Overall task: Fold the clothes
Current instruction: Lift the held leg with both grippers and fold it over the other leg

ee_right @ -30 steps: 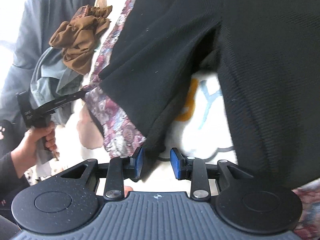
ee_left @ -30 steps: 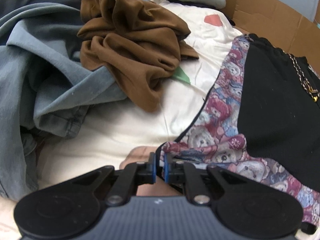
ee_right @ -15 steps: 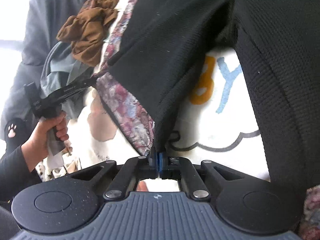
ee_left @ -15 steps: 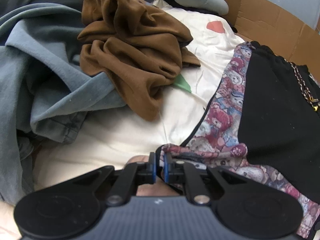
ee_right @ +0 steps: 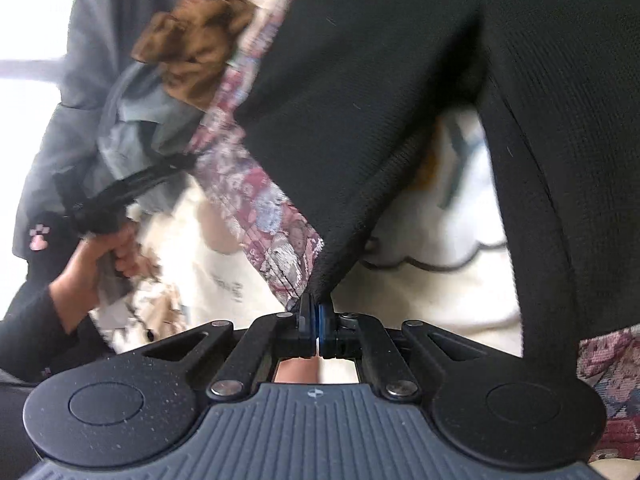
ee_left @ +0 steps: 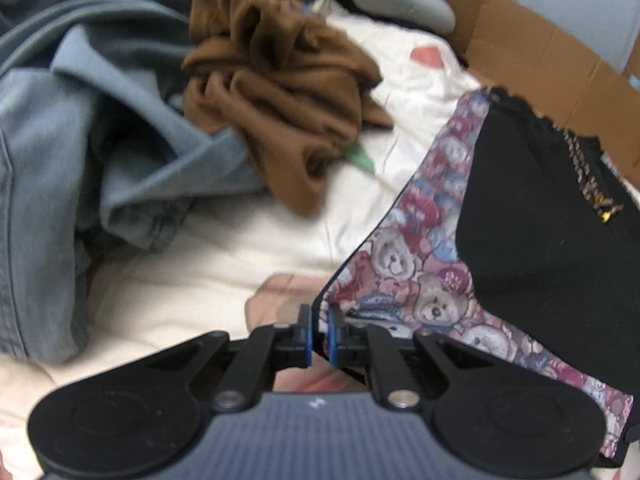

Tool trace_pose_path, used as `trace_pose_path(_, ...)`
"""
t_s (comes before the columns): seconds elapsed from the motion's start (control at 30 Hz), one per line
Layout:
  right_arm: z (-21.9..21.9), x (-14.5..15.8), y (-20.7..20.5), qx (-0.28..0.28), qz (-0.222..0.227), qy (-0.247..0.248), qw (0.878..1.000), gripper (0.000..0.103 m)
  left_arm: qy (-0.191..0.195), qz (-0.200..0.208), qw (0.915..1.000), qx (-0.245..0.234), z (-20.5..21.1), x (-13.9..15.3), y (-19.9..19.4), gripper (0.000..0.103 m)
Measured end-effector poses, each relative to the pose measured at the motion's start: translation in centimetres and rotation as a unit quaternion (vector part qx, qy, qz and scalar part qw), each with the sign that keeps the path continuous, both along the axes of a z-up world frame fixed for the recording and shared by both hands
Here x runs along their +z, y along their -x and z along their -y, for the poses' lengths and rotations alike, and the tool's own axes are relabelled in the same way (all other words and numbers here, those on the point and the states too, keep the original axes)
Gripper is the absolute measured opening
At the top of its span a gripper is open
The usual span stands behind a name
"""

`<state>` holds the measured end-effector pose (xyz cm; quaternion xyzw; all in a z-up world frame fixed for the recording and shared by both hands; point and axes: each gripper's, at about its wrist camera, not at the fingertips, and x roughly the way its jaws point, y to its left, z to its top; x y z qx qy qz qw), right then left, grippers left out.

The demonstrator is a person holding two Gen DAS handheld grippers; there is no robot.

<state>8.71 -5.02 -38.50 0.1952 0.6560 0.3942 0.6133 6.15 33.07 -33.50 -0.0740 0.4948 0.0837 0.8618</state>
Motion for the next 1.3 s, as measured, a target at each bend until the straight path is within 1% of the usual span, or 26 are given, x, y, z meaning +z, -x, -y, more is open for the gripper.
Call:
trace_pose_path(0.1, -0.8, -1.4, 0.4, 0.023, 0.002, 0.028, 0.999, 0.0, -0.009, -0.018, 0.9998, -0.001, 0.4, -1.0, -0.4, 0.008)
trace_pose_path(0.17, -1.2, -1.8, 0.5, 0.031, 0.006, 0.036, 0.999, 0.0, -0.012, -0.025, 0.9996, -0.004, 0.5, -1.2, -0.5, 0.008)
trace_pose_path(0.37, -1.2, -1.5, 0.4, 0.041, 0.017, 0.041, 0.998, 0.0, -0.006, -0.028, 0.9996, -0.002, 0.2, -1.1, -0.4, 0.008)
trace_pose_path(0.47, -1.4, -0.8, 0.2, 0.043, 0.019, 0.034, 0.998, 0.0, -0.004, -0.019, 0.9998, 0.005, 0.1, -0.6, 0.0, 0.007)
trace_pose_path(0.53, -1.1, -1.1, -0.2, 0.026, -0.004, 0.021, 0.999, 0.0, 0.001, -0.021, 0.9997, 0.009, -0.2, -0.7, 0.1, 0.007)
trace_pose_path(0.6, -1.4, -1.6, -0.1, 0.039, 0.01, 0.039, 0.998, 0.0, -0.003, -0.03, 0.9995, 0.005, -0.3, -1.3, 0.0, 0.007)
trace_pose_path(0.67, -1.6, -2.1, 0.1, 0.044, 0.01, 0.045, 0.998, 0.0, -0.009, -0.036, 0.9993, 0.004, -0.3, -1.6, 0.1, 0.007)
trace_pose_path(0.7, -1.5, -2.2, 0.1, 0.039, 0.003, 0.044, 0.998, 0.0, -0.009, -0.038, 0.9992, 0.005, -0.3, -1.6, 0.0, 0.007)
trace_pose_path(0.77, -1.7, -2.0, 0.1, 0.045, 0.009, 0.046, 0.998, 0.0, -0.008, -0.044, 0.9989, 0.008, -0.3, -1.4, 0.0, 0.007)
trace_pose_path(0.83, -1.5, -1.7, 0.1, 0.051, 0.011, 0.051, 0.997, 0.0, -0.007, -0.051, 0.9986, 0.012, -0.3, -1.3, -0.1, 0.008)
trace_pose_path(0.87, -1.4, -1.6, 0.0, 0.053, 0.007, 0.056, 0.997, 0.001, -0.007, -0.055, 0.9984, 0.013, -0.3, -1.2, -0.1, 0.014)
trace_pose_path(0.9, -1.2, -1.4, 0.0, 0.054, 0.007, 0.058, 0.997, 0.002, -0.003, -0.048, 0.9987, 0.018, -0.4, -0.9, -0.1, 0.019)
trace_pose_path(0.97, -0.3, -0.4, -0.1, 0.046, 0.022, 0.053, 0.997, 0.002, 0.009, -0.028, 0.9991, 0.03, -0.5, -0.2, 0.2, 0.02)
trace_pose_path(1.0, 0.4, 0.2, -0.2, 0.037, 0.032, 0.046, 0.998, 0.002, 0.009, -0.018, 0.9994, 0.028, -0.3, 0.2, 0.3, 0.021)
trace_pose_path(1.07, 1.2, 1.2, -0.6, 0.024, 0.038, 0.037, 0.998, 0.002, 0.001, -0.002, 0.9997, 0.024, 0.4, 0.9, 0.1, 0.021)
trace_pose_path(1.13, 2.2, 2.4, -1.2, 0.011, 0.057, 0.038, 0.998, 0.002, 0.006, 0.015, 0.9996, 0.022, 1.1, 1.4, -0.3, 0.021)
trace_pose_path(1.2, 3.4, 3.4, -1.9, -0.009, 0.072, 0.035, 0.997, 0.003, 0.012, 0.025, 0.9995, 0.018, 1.8, 1.6, -1.1, 0.021)
trace_pose_path(1.3, 5.4, 5.0, -3.2, -0.034, 0.104, 0.034, 0.993, 0.003, 0.017, 0.034, 0.9993, -0.004, 3.2, 1.7, -2.3, 0.021)
